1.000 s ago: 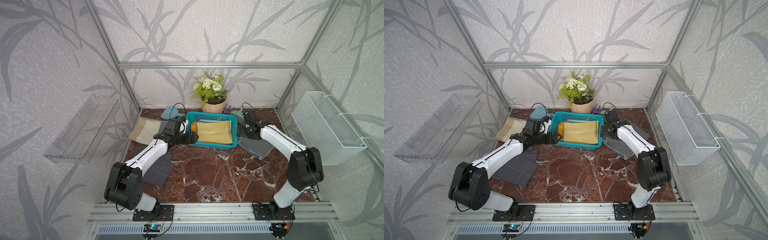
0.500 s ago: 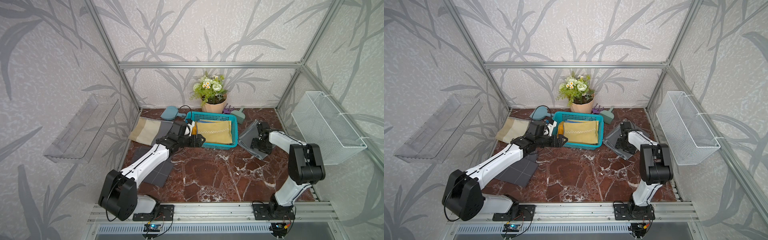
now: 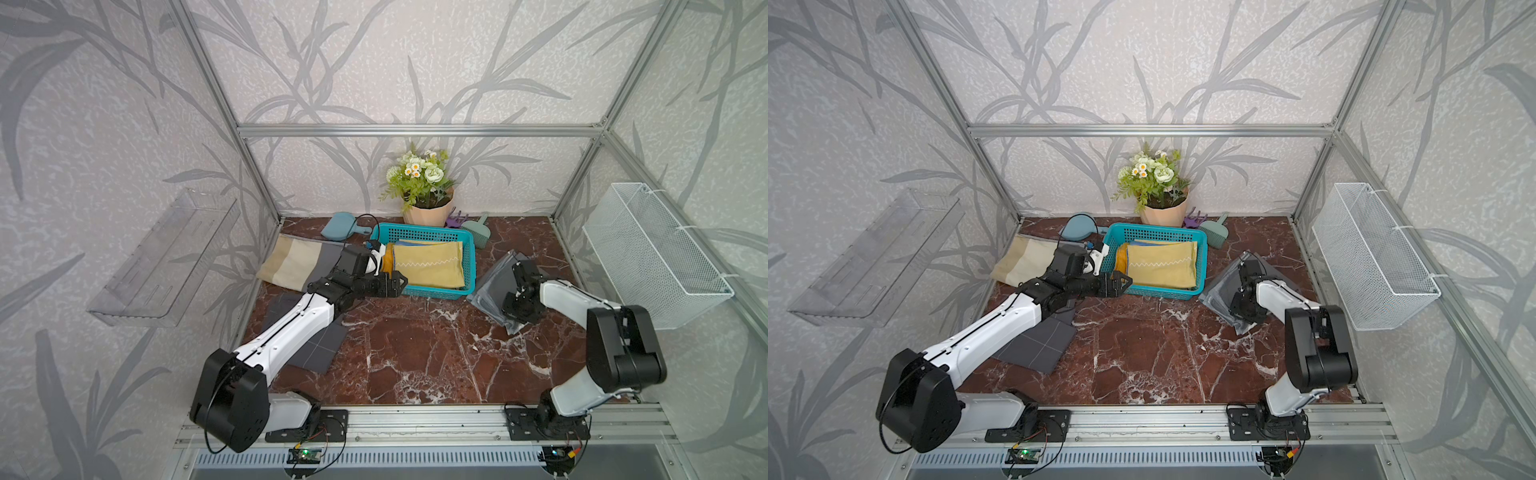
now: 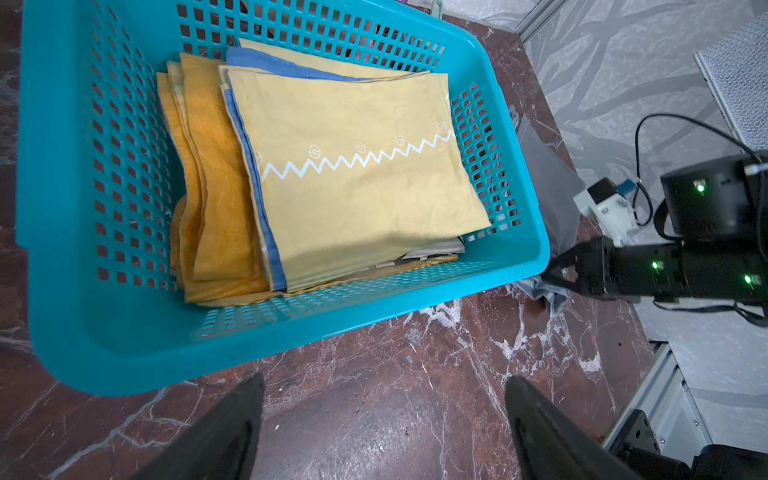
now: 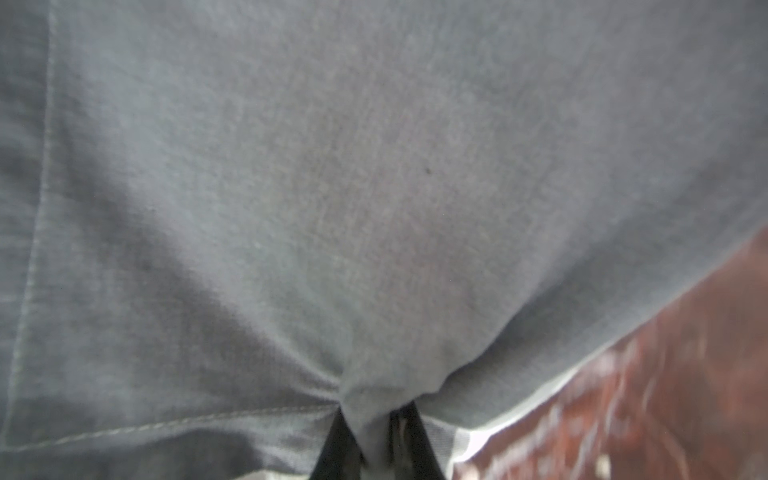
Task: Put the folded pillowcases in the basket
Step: Move the pillowcase to the center of the board.
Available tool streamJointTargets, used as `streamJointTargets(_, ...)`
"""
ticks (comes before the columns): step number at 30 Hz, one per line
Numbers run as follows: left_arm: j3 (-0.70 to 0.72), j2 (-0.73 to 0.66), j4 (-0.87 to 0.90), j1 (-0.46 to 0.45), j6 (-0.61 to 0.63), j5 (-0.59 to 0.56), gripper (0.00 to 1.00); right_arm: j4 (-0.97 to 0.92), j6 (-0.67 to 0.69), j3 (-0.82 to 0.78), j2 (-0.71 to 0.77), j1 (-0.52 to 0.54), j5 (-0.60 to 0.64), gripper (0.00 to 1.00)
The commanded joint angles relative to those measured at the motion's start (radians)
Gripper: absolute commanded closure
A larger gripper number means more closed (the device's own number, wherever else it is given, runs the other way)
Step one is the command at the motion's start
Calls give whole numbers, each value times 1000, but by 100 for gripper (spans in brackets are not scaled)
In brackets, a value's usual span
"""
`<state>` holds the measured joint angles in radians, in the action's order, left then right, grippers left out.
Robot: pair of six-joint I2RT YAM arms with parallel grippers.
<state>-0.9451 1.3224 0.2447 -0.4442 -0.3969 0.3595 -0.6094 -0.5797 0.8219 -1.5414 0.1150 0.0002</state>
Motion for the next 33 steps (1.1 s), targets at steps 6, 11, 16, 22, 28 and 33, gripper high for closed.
streamJointTargets(6,73,-50,-62,-19,-49,-23,8,-131,-399,-228,332,414,-30,87)
streamJointTargets(11,97,-77,-71,-30,-76,-73,7,-14,-622,-254,359,693,7,83)
streamJointTargets(16,117,-125,-72,-30,-98,-136,6,121,-649,-167,201,787,4,79)
streamJointTargets(22,143,-204,-71,-29,-111,-214,4,276,-649,-45,22,881,-51,71)
streamJointTargets(28,158,-230,-57,-28,-123,-230,3,304,-624,109,-63,963,-63,19)
streamJointTargets(33,169,-233,-38,-30,-134,-190,3,204,-577,117,107,973,18,1)
